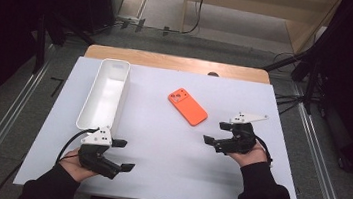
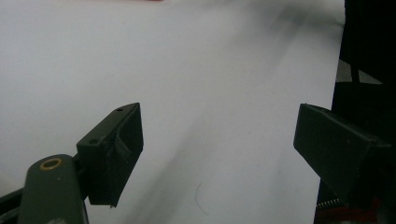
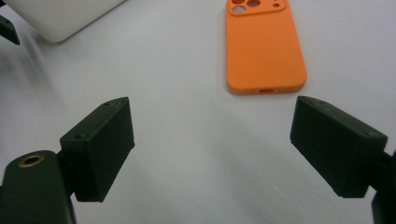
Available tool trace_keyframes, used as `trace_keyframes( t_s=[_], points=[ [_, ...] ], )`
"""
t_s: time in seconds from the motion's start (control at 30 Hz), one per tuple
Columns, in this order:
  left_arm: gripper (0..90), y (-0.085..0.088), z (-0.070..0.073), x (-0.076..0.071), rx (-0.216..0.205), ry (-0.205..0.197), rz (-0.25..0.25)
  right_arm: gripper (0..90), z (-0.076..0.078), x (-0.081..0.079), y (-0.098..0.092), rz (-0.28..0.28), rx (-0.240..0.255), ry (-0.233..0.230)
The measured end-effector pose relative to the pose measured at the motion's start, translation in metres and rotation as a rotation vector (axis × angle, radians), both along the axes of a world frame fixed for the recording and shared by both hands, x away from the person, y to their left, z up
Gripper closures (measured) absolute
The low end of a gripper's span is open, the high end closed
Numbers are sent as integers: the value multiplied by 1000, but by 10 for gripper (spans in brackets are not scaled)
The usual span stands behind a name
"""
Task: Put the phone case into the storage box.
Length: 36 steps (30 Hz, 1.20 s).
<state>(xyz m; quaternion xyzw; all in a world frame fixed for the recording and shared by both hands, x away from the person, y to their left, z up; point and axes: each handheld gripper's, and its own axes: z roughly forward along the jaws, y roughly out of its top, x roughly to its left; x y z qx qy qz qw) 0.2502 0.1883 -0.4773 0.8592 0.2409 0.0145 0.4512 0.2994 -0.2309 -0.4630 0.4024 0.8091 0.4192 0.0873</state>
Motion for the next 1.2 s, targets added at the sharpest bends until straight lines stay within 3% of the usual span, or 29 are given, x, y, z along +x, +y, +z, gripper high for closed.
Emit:
trace_keyframes(
  t_s=[0.5,0.6,0.67,1.2],
  points=[
    [159,0,0,0,2,0,-5,110,10,21,5,38,28,-17],
    [159,0,0,0,2,1,-5,83,10,23,4,37,43,-10],
    [159,0,0,0,2,1,-5,0,11,27,5,35,45,-2],
    [159,0,0,0,2,0,-1,4,18,54,13,40,33,-14]
  ],
)
